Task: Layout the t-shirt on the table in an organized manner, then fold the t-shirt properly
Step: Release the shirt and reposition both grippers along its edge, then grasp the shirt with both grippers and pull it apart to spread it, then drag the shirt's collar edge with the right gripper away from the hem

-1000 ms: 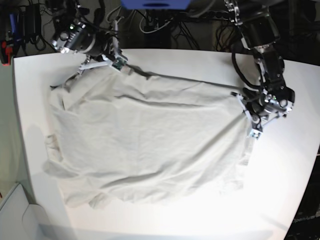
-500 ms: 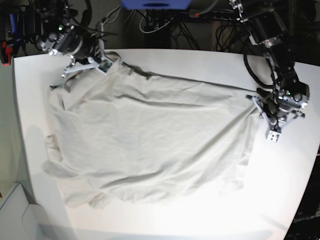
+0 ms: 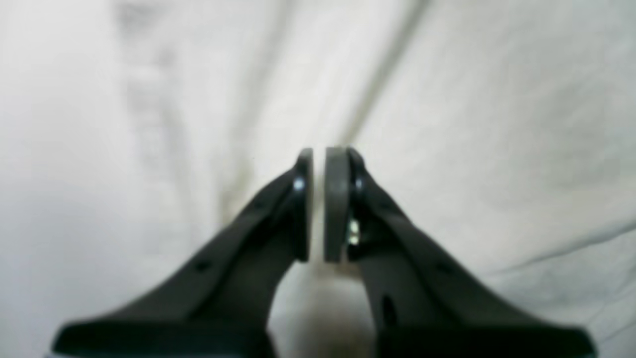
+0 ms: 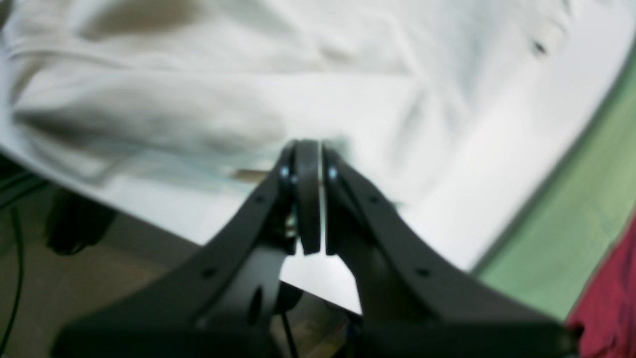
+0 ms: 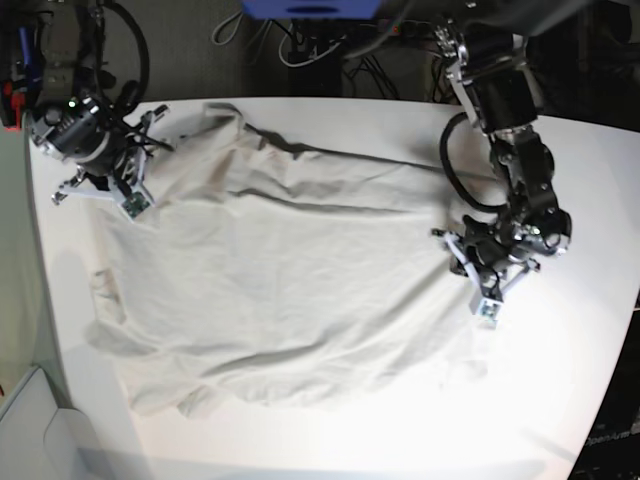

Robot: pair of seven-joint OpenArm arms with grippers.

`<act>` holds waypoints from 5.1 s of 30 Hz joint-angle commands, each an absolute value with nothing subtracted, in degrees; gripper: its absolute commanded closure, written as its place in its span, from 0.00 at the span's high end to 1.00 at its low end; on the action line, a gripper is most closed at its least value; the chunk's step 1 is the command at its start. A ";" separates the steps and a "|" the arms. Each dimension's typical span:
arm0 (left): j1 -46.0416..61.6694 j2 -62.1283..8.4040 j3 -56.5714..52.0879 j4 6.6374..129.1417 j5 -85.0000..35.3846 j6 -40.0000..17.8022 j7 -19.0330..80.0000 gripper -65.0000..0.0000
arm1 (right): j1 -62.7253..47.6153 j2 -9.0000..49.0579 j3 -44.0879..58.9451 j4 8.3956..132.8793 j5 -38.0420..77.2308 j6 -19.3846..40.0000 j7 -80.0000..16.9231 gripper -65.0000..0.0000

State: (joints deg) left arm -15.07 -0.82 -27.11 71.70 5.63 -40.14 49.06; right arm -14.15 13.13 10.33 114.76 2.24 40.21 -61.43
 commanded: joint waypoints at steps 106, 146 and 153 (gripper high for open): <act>-30.02 -7.60 -33.27 51.65 12.26 -27.30 36.26 0.06 | 21.05 7.16 2.68 94.55 2.59 40.00 -73.45 0.24; -28.44 -8.92 -33.27 52.09 12.18 -27.82 36.09 0.07 | -2.77 -4.79 2.59 99.38 2.86 40.00 -66.15 0.37; -28.44 -8.92 -33.27 52.09 12.18 -27.82 36.00 0.07 | -2.95 -2.33 3.30 99.91 2.77 40.00 -66.59 0.38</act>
